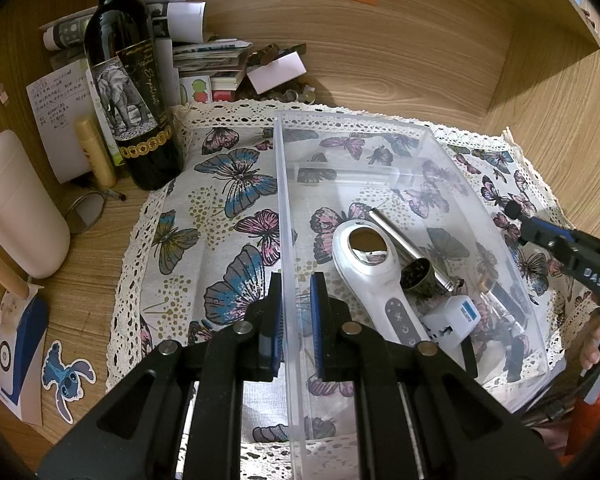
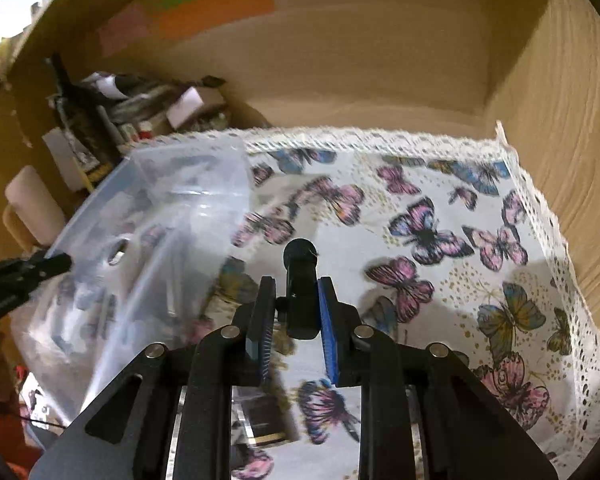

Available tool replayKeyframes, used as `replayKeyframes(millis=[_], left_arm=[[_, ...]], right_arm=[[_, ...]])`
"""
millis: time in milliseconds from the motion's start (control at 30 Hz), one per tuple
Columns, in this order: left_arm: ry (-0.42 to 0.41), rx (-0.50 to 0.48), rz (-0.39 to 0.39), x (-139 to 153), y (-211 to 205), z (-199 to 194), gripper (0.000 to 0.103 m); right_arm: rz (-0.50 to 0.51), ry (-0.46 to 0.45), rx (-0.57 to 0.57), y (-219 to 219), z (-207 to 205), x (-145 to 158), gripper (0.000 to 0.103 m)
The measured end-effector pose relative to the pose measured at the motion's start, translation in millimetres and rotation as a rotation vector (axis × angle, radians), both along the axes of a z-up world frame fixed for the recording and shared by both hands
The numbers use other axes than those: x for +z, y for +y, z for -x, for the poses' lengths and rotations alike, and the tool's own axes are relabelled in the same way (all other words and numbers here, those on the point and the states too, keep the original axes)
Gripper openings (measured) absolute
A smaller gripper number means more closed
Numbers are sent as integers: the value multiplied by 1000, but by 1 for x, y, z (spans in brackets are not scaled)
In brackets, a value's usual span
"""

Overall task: Organize rigid objects
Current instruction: 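Grasp the small black cylinder with the right tool, then lower the black cylinder into the clear box and open the right tool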

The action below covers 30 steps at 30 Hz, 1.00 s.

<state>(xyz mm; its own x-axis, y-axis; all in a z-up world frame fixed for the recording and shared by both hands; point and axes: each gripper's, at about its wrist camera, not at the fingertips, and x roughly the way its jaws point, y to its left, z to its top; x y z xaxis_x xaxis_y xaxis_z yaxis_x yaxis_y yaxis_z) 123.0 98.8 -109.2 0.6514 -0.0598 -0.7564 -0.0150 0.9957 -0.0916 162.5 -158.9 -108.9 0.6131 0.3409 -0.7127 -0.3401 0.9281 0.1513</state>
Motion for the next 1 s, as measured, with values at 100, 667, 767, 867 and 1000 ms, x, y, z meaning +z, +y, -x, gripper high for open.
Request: replayKeyframes(millis=[100,667,767,867,1000], left_arm=[[0,-1,0,0,0,0,10],[-2,-2,3,-2,1,0,10],[-3,-4,4,-3,1,0,10],[-4,-5,4,-3,0,0,10],[-5,-8,5,-3,-1,1,10]], right_arm=[[-10,-35,24,7,5,12,19],[-55,-123,209,77,4,42,19],[-49,-112,238,91,2,38,19],[-43,-95,265,103,0,32,19],[-25,-74,293,114,0,25,19]])
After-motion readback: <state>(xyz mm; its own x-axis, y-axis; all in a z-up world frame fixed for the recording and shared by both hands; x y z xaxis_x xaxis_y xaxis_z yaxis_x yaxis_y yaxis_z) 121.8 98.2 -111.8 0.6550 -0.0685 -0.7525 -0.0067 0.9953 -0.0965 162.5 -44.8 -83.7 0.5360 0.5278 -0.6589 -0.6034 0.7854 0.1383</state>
